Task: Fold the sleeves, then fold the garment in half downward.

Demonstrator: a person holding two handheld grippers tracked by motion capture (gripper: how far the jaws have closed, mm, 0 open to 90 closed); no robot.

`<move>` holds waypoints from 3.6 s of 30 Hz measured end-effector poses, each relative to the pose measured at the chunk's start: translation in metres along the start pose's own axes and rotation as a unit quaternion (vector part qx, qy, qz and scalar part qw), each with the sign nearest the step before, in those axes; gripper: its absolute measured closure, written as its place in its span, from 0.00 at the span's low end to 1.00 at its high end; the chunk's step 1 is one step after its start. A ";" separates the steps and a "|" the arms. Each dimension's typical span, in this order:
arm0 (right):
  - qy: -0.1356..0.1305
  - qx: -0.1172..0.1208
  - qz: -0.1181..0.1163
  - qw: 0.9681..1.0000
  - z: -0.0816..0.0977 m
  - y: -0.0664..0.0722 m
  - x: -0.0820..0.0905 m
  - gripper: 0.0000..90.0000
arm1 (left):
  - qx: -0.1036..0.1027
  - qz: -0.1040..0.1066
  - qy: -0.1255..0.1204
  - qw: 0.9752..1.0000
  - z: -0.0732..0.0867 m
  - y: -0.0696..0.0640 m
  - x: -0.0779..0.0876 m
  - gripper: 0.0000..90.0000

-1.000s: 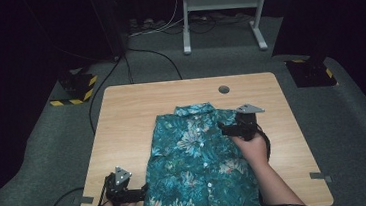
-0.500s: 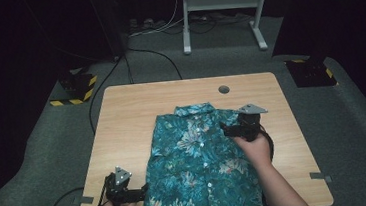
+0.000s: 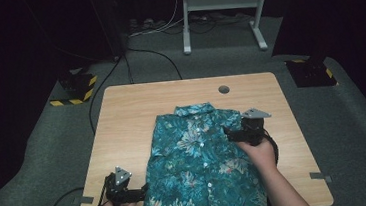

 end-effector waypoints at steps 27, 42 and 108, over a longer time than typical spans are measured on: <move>-0.020 -0.006 0.000 1.000 0.025 -0.012 0.052 0.00 | 0.000 0.000 0.000 1.000 0.000 0.000 0.000 0.00; -0.012 0.017 0.003 1.000 0.042 -0.014 0.083 0.00 | 0.000 0.000 0.000 1.000 0.000 0.000 0.000 0.00; 0.109 0.011 0.014 0.994 0.122 -0.029 0.142 0.00 | -0.002 0.002 0.007 1.000 -0.003 0.000 -0.003 0.00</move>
Point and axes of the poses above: each handheld gripper's, and its own axes: x roughly backward along the jaws, z roughly out of its underside, y roughly to its left, the point moved 7 cm from there along -x, roughly forward along the jaws, and after that the axes turned 12 degrees about -y, right-handed, at the moved point
